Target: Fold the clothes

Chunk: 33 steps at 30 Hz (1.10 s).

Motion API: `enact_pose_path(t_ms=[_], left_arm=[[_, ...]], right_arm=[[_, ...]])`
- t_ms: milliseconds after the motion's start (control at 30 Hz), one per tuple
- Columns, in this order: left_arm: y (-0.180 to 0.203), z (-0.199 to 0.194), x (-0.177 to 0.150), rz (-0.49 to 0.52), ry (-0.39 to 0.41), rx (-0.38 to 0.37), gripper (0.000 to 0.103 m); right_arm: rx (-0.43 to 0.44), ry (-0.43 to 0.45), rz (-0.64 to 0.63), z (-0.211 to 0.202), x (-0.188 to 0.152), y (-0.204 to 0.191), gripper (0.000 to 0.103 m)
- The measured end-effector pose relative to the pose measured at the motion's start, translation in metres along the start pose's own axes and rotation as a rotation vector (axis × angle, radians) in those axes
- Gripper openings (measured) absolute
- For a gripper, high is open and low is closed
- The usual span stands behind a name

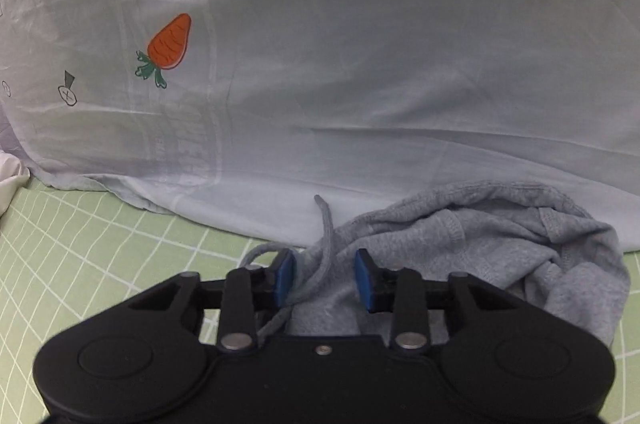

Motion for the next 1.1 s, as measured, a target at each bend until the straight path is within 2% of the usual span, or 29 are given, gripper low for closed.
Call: enact_pose_path(t_ms=[33,133,267,400,533,667,800,933,967,1000,1033,1100], left_arm=[[0.0,0.0,0.001,-0.003,-0.008,0.002,0.103],[0.0,-0.001,0.004,-0.015,-0.034,0.022,0.101],[0.006,-0.027,0.005,0.044,0.032,0.024,0.1],[0.007,-0.062,-0.004,0.076,0.092,-0.002,0.1],[-0.001,-0.09,-0.027,0.093,0.116,-0.014,0.1],[-0.015,-0.111,-0.056,0.109,0.134,-0.035,0.101],[-0.033,-0.12,-0.081,0.122,0.107,-0.076,0.101],[-0.055,-0.125,-0.103,0.114,0.093,-0.055,0.101],[-0.061,-0.126,-0.108,0.112,0.091,-0.046,0.101],[-0.07,-0.127,-0.112,0.105,0.09,-0.036,0.101],[-0.078,-0.128,-0.116,0.097,0.089,-0.026,0.101],[-0.094,-0.13,-0.12,0.071,0.088,-0.011,0.101]], right_arm=[[-0.001,0.018,0.012,-0.008,-0.001,0.001,0.006],[-0.02,0.098,0.012,-0.05,-0.007,0.002,0.005],[-0.037,0.208,0.015,-0.135,-0.024,0.0,0.005],[-0.045,0.236,0.026,-0.214,-0.066,-0.001,0.005],[-0.066,0.18,0.046,-0.268,-0.129,-0.004,0.005],[-0.092,0.079,0.081,-0.3,-0.2,-0.008,0.005],[-0.106,-0.019,0.078,-0.313,-0.252,-0.019,0.005],[-0.139,-0.09,0.116,-0.316,-0.281,-0.029,0.007],[-0.149,-0.093,0.118,-0.318,-0.285,-0.033,0.008],[-0.161,-0.092,0.119,-0.32,-0.288,-0.037,0.017],[-0.174,-0.09,0.119,-0.321,-0.291,-0.042,0.036],[-0.201,-0.089,0.111,-0.321,-0.297,-0.052,0.056]])
Point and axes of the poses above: each gripper's, at about its wrist camera, not at the fingertips, and z roughly the way its jaws point, y to its right, x to its top, the point moved 1 cm from there along z, roughly the way its jaws point
